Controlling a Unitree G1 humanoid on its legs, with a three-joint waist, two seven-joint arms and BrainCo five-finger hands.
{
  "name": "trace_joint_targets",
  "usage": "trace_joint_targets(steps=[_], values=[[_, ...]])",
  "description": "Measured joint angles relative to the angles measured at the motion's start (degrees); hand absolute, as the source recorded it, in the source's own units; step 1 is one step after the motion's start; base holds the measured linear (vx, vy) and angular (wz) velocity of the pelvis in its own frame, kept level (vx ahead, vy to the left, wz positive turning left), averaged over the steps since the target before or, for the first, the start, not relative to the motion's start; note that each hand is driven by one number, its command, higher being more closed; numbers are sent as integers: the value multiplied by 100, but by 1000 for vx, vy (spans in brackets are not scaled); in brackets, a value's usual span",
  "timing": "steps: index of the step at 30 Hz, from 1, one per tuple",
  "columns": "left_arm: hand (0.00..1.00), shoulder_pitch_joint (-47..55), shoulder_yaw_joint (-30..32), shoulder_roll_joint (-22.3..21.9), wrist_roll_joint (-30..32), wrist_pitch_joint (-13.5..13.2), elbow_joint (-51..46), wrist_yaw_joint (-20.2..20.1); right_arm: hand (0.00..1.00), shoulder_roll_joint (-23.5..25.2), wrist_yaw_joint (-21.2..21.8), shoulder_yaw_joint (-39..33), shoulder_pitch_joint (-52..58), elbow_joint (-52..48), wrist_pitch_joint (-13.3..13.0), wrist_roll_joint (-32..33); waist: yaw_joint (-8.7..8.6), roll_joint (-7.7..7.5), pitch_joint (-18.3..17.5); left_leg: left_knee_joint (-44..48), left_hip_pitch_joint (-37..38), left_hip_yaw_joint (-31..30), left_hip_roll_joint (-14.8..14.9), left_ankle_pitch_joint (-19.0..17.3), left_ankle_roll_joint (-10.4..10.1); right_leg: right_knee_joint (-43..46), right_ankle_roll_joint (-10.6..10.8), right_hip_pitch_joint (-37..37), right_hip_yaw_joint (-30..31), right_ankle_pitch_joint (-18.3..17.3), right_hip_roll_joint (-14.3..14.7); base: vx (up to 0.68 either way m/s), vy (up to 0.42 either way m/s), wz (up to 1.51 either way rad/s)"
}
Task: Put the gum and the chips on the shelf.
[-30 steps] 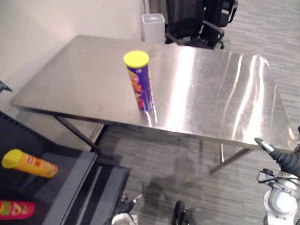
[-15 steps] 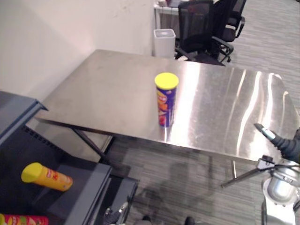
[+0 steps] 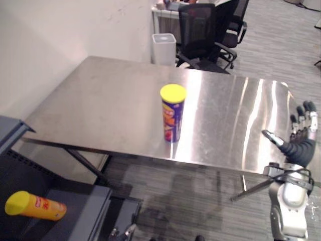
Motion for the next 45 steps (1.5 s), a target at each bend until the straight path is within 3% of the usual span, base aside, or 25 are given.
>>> trace_joint_targets(steps=[8,17,25,29,45], values=[[0,167,196,42,-6,118,58,-95,0,-177,532,811,-316,728,8,975,229,-201,94,-104,-25,-87,-30,67,45,-80,49,15,-94,46,-46,0,11,6],[0,152,183,105,-7,114,-19,-197,0,-248,878,1331,-754,1210,69,1199,389,-375,227,-180,-222,-451,-194,250,155,-86,189,-37,-376,137,-194,-5,28,25],[0,134,63,195,-9,112,-179,-241,0,-460,892,1495,-1213,1487,128,1183,431,-475,491,-274,-465,-704,-317,458,232,-126,203,-172,-442,299,-297,-33,43,19],[0,128,10,194,-10,111,-189,-241,0,-600,873,1495,-1375,1614,183,1147,541,-440,525,-271,-547,-703,-336,489,245,-172,197,-240,-434,367,-306,-18,10,0],[0,83,-27,192,-74,112,-256,-205,0,-989,535,1477,-2231,1823,254,1141,543,-373,734,-330,-802,-710,-244,579,206,-175,115,-550,-296,456,-224,-26,-5,-2]])
